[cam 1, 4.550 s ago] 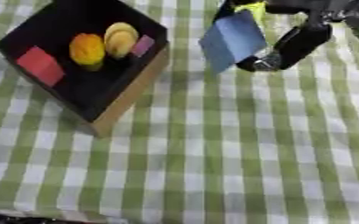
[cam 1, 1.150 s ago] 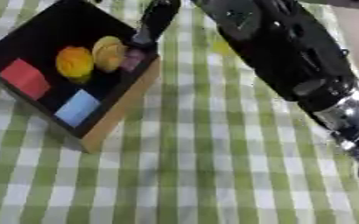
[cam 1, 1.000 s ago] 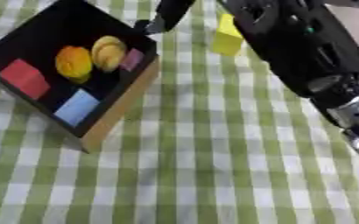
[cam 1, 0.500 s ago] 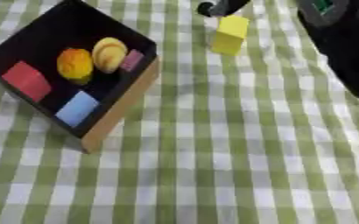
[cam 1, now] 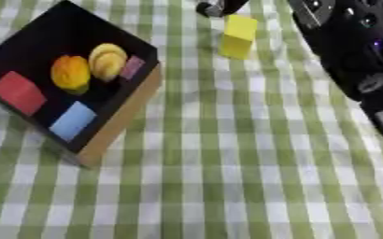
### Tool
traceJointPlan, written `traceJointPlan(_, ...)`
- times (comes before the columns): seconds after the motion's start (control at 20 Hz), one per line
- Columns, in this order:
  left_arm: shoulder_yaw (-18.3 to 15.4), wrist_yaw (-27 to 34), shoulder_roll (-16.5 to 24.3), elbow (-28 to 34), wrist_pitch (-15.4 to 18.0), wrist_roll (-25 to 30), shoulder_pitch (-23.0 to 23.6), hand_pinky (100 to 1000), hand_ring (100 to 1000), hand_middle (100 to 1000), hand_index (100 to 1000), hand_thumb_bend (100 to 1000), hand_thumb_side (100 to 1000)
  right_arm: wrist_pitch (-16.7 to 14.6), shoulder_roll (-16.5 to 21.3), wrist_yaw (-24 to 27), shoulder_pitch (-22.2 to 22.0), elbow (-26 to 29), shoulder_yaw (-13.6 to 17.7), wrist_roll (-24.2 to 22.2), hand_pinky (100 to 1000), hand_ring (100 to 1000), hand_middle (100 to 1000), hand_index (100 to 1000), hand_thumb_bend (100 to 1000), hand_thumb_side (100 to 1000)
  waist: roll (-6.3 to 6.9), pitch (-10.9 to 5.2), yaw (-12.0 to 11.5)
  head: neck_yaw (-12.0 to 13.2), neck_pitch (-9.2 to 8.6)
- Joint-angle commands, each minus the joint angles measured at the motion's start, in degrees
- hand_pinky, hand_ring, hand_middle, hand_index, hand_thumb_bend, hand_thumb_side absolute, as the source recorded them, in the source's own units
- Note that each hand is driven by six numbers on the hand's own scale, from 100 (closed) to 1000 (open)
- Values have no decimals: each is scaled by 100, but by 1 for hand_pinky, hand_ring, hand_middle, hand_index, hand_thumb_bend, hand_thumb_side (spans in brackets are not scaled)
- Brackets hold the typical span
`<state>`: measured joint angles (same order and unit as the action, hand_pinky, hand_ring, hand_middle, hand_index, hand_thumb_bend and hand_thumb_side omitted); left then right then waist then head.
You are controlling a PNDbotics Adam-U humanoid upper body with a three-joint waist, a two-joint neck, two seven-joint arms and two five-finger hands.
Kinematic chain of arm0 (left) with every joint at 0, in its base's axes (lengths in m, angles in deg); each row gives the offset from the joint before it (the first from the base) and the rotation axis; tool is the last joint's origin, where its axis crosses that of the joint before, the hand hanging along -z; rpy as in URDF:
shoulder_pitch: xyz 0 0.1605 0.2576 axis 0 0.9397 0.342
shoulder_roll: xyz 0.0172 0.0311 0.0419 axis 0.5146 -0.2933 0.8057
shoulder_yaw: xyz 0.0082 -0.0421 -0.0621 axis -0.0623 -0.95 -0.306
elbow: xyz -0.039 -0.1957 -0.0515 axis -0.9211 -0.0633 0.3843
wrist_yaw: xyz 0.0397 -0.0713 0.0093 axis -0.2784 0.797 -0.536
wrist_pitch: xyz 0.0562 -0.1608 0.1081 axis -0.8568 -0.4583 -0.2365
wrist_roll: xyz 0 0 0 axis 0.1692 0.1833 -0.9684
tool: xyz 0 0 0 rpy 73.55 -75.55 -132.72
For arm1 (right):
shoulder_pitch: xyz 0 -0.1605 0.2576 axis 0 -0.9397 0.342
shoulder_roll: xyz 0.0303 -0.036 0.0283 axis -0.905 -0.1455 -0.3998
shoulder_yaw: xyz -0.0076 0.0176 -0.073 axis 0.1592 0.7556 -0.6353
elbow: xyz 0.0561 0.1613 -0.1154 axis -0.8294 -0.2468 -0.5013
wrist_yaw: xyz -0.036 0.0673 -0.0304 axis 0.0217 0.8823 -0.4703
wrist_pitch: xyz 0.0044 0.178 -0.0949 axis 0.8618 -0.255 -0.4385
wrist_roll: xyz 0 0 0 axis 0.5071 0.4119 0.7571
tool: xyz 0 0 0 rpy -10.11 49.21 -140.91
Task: Pick up objects on the table and place them in the box.
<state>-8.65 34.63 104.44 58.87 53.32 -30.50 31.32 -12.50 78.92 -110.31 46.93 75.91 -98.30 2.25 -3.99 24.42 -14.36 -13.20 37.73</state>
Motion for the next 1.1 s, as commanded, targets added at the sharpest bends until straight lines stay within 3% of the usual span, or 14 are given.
traceJointPlan(0.05, -76, -31, 122, 88, -2, -19, -30, 787, 795, 759, 812, 341, 693, -3, 45, -255, 104, -189, 103, 82, 882, 908, 746, 912, 335, 276, 49, -117, -11, -36, -92)
traceJointPlan(0.6, -77, -28, 141, 88, 29, -6, -117, 788, 796, 761, 813, 342, 690, -128, -53, -669, -3, -677, 156, 152, 888, 917, 767, 923, 349, 340, 4, -96, -41, -45, -155)
traceJointPlan(0.75, -98, -36, 202, 88, 33, -23, -135, 788, 796, 761, 813, 341, 691, -119, 49, -577, -98, -663, 210, 156, 888, 917, 765, 921, 333, 346, -13, -64, 123, -11, -146)
traceJointPlan(1.1, -110, -55, 210, 88, -3, -53, -34, 787, 797, 761, 813, 338, 694, -50, 282, -125, -234, -525, 309, 5, 889, 915, 760, 921, 277, 382, -29, -70, 167, 67, -75)
